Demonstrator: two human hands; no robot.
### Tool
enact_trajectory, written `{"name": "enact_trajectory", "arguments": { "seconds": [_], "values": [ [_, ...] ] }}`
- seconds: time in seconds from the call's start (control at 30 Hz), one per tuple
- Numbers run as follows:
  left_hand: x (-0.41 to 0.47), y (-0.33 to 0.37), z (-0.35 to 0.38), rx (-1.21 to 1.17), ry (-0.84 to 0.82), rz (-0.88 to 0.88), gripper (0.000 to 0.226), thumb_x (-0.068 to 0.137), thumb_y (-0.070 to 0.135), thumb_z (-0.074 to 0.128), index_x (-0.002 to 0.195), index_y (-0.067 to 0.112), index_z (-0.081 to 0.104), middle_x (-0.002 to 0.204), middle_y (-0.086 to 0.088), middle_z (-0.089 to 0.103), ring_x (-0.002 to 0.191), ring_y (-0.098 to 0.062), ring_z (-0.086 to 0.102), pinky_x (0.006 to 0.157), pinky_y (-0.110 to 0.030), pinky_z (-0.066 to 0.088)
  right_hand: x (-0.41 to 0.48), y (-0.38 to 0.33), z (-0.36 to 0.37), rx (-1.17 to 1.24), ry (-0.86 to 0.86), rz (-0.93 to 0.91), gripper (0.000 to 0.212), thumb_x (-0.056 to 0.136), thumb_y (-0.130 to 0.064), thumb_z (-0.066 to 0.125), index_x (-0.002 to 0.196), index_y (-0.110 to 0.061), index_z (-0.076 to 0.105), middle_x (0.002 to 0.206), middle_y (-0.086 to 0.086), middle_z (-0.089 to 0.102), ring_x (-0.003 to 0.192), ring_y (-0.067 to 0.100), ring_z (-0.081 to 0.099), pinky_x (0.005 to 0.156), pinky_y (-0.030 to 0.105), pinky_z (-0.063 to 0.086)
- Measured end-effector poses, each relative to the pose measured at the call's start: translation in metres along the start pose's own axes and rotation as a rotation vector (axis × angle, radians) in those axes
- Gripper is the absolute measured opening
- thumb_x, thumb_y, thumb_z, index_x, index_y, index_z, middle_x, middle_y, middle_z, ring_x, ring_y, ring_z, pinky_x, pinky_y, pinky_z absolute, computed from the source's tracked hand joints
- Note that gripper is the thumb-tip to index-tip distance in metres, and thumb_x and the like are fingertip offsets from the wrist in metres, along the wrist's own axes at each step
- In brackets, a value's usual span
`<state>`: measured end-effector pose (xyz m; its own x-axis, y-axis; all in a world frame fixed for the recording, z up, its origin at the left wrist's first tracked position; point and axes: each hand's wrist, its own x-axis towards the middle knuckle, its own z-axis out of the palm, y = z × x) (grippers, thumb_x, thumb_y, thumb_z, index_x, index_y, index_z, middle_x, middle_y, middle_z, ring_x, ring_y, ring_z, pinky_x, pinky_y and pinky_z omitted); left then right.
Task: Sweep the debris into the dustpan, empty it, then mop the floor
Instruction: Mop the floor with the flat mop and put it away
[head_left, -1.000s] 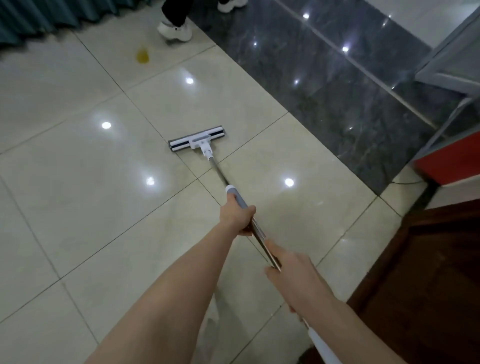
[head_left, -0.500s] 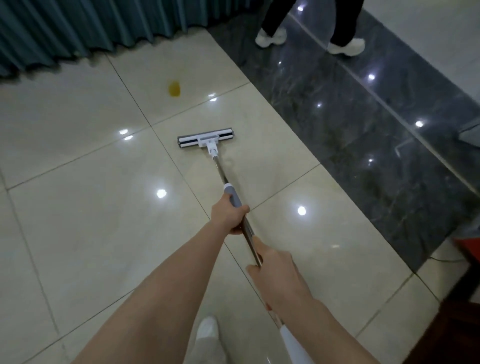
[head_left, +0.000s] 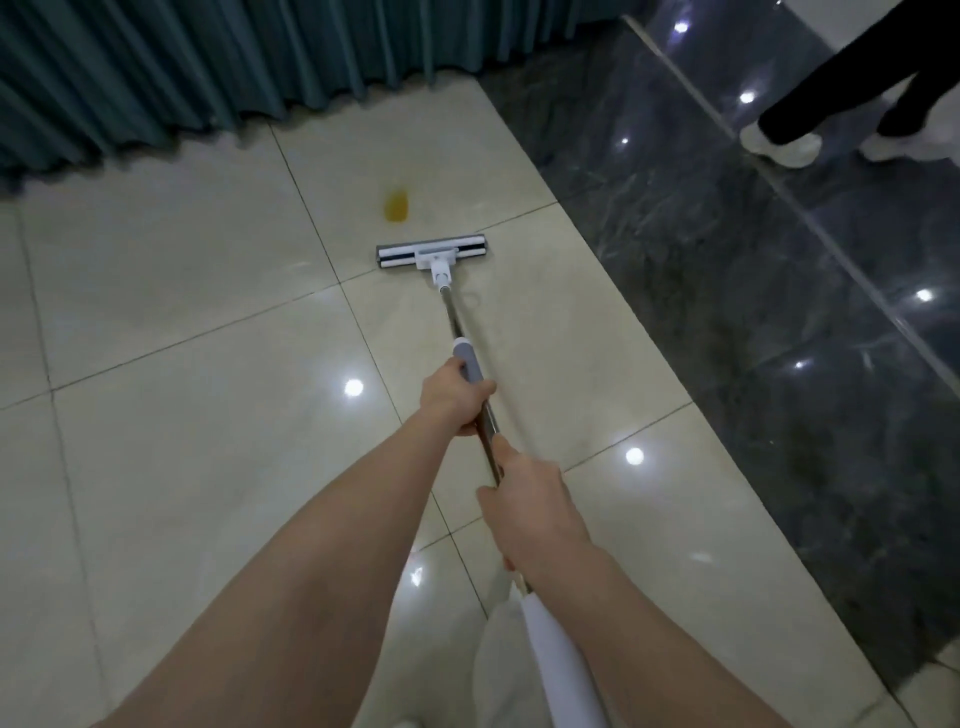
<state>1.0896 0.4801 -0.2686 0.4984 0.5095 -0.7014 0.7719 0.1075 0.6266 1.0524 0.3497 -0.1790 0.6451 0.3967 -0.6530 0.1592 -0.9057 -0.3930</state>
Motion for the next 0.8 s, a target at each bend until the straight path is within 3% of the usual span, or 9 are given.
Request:
{"name": "enact_trajectory", "arguments": {
  "seconds": [0.17,0.33,0.47,0.8],
  "values": [
    [0.053,0.064,0.0,0.0,0.055,-0.023,0.042,0.087,0.026,0.062,0.125,0.016,0.049,0.107,-0.013,0.056,0.087,-0.032,0.063,0.047,-0.034,0.054,0.066,-0.017,-0.054,-0.002,-0.019,-0.034,0.054,0.091,-0.008,0.041,0.14,-0.031,0.037,0.091,0.009,0.06,0.074,0.031,0.066,0.067,0.043,0.06],
    [0.097,0.117,-0.001,-0.019,0.093,-0.022,0.041,0.088,0.023,0.061,0.127,0.013,0.052,0.098,-0.009,0.054,0.078,-0.028,0.058,0.043,-0.033,0.049,0.115,-0.034,-0.104,-0.004,-0.05,-0.038,0.055,0.094,-0.013,0.045,0.142,-0.037,0.034,0.09,0.007,0.062,0.076,0.026,0.067,0.065,0.042,0.061],
    [0.137,0.15,-0.014,-0.035,0.114,-0.025,0.041,0.087,0.021,0.062,0.127,0.012,0.052,0.098,-0.007,0.051,0.08,-0.029,0.058,0.054,-0.038,0.055,0.152,-0.06,-0.132,-0.018,-0.082,-0.045,0.057,0.094,-0.016,0.045,0.142,-0.042,0.03,0.089,0.006,0.062,0.074,0.024,0.067,0.065,0.042,0.061],
    [0.269,0.223,-0.095,0.023,0.094,-0.003,0.042,0.085,0.025,0.061,0.123,0.012,0.05,0.098,-0.01,0.053,0.084,-0.032,0.059,0.048,-0.037,0.056,0.27,-0.168,-0.173,-0.032,-0.081,-0.001,0.062,0.094,-0.02,0.046,0.144,-0.048,0.021,0.085,0.006,0.06,0.075,0.026,0.065,0.065,0.043,0.06]
  ]
}}
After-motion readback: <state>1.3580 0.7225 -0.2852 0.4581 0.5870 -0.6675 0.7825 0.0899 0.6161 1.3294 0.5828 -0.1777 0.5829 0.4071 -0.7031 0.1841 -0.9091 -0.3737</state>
